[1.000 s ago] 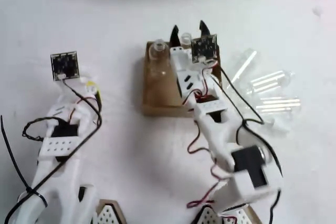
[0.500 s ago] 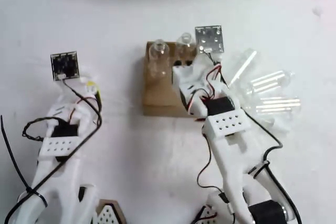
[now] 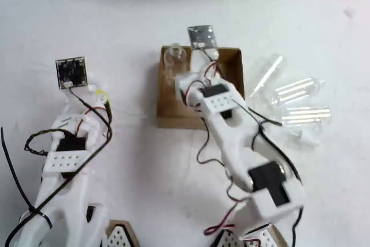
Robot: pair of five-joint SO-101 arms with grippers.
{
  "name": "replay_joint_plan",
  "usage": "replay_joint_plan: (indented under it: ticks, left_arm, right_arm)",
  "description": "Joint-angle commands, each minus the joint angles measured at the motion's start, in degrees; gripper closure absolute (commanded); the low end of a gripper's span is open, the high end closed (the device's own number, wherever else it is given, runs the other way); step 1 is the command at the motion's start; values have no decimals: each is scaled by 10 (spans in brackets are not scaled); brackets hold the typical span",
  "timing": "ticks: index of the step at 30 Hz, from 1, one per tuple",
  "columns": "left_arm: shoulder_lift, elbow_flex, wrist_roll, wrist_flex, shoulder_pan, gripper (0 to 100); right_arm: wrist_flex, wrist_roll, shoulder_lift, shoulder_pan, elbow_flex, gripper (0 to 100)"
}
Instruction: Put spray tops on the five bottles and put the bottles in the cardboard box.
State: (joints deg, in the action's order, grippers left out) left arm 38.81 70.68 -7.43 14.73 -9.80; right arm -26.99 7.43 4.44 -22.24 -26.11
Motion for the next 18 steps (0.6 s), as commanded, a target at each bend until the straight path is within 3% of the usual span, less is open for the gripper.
replay_joint_plan:
  ticks: [1,18]
  left_arm:
    - [7,-3,6,-15,7,976]
    - [7,-3,6,-15,7,976]
  right_arm:
    - [1,4,57,-4,70,979]
    - [-12,4,146,-2,159,979]
